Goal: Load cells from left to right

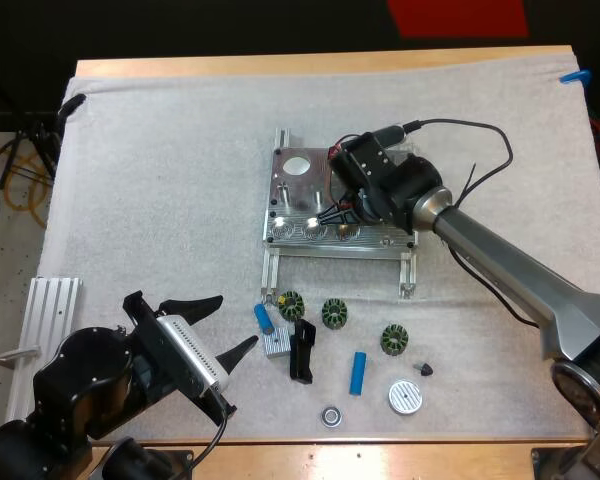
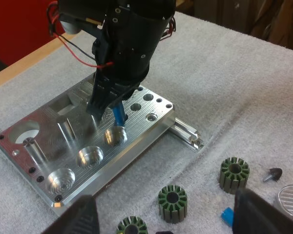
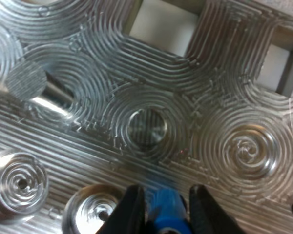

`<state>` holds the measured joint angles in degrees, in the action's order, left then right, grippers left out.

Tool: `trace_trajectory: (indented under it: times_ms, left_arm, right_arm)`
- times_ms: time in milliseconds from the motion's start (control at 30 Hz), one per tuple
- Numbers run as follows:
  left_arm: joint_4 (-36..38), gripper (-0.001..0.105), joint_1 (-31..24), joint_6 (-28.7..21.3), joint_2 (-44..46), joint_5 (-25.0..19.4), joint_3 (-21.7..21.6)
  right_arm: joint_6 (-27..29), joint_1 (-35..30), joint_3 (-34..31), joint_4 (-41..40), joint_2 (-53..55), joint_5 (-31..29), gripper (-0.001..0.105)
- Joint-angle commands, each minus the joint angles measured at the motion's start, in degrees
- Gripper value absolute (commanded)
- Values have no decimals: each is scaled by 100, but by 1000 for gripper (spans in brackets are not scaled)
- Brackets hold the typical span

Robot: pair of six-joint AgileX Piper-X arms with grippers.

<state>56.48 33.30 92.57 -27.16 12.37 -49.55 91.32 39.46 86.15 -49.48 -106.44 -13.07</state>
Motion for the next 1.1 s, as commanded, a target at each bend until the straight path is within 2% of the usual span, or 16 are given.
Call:
trace_trajectory:
  times_ms: [0,467,633,833,1067]
  left_arm:
    - [-72,58,1,4,18,-64,-11]
    - [-72,58,1,-26,18,-64,-11]
    - [-72,58,1,-26,18,-64,-11]
    - [-72,58,1,-26,18,-64,-11]
    - [-72,58,1,-26,18,-64,-11]
  right_arm:
    - [-30,6,-54,-6,51,-118,0]
    - [-126,6,-185,-104,40,-119,0]
    - [-126,6,-185,-360,40,-362,0]
    - [-126,6,-185,-373,40,-386,0]
    - [-164,6,-185,-286,40,141,0]
